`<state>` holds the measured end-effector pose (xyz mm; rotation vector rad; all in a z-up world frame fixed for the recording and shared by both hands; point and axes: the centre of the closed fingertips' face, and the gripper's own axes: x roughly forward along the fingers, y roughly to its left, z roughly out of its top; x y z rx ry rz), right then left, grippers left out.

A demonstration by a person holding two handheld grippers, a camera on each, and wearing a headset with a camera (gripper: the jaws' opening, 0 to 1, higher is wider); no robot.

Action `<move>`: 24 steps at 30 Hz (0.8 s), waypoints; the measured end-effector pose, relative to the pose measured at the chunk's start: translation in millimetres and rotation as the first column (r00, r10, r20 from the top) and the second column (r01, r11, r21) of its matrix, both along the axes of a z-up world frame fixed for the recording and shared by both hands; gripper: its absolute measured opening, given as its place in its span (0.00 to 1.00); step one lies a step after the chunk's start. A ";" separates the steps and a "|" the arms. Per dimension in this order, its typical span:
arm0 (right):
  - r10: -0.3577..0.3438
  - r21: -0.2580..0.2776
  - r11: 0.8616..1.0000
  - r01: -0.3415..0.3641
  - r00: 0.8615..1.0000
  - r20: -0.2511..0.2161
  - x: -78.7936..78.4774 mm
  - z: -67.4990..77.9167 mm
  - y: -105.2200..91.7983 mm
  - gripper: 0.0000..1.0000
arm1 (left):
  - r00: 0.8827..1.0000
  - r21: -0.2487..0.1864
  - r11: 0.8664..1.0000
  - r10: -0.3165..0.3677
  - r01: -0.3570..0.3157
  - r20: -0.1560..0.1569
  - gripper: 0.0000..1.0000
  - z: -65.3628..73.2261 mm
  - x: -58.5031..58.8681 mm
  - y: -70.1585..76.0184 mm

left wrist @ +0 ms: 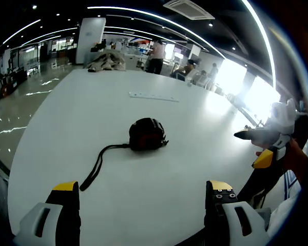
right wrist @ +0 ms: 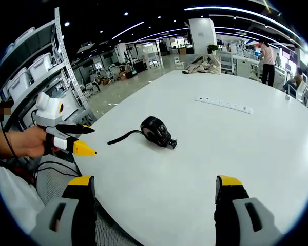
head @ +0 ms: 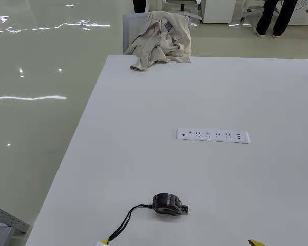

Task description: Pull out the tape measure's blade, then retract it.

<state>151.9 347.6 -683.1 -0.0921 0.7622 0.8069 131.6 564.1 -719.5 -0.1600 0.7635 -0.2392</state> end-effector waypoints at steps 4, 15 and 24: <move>-0.005 -0.009 1.000 0.005 1.000 -0.004 -6.9 3.4 -3.9 1.00 | 1.000 0.003 1.000 0.006 -0.006 0.000 1.00 4.5 -6.4 4.2; 0.000 -0.022 1.000 0.000 1.000 -0.005 -12.7 7.4 -9.2 1.00 | 1.000 0.002 1.000 0.004 -0.004 0.003 1.00 11.7 -10.0 8.7; 0.008 -0.031 0.999 -0.008 1.000 -0.013 -15.1 8.0 -10.9 1.00 | 1.000 0.008 1.000 -0.008 0.009 -0.014 1.00 9.5 -13.0 6.9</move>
